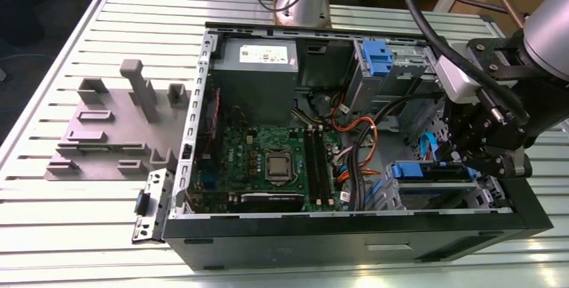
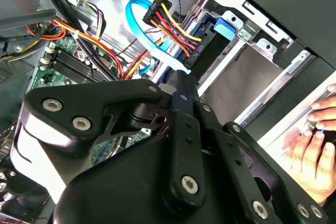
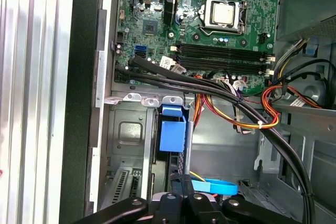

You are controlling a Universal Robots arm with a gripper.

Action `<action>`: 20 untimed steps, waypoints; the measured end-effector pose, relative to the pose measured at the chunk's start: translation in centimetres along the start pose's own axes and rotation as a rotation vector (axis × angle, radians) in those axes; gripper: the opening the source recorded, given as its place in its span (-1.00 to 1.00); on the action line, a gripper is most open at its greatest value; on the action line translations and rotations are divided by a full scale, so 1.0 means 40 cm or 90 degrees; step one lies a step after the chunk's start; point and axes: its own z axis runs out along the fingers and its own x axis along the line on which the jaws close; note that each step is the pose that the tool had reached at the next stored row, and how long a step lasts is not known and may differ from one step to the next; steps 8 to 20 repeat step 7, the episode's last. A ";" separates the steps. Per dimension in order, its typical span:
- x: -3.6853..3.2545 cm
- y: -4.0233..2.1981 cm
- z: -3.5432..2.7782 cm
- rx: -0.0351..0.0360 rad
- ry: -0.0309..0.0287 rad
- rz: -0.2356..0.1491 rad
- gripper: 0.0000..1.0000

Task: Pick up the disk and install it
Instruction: 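Insert the second disk wire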

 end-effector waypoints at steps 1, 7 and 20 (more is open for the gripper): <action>0.000 0.000 0.000 0.0000 0.0000 0.000 -0.79; 0.000 0.000 -0.001 0.0000 0.0000 0.000 -0.79; 0.000 0.000 -0.001 0.0000 0.0000 0.000 -0.79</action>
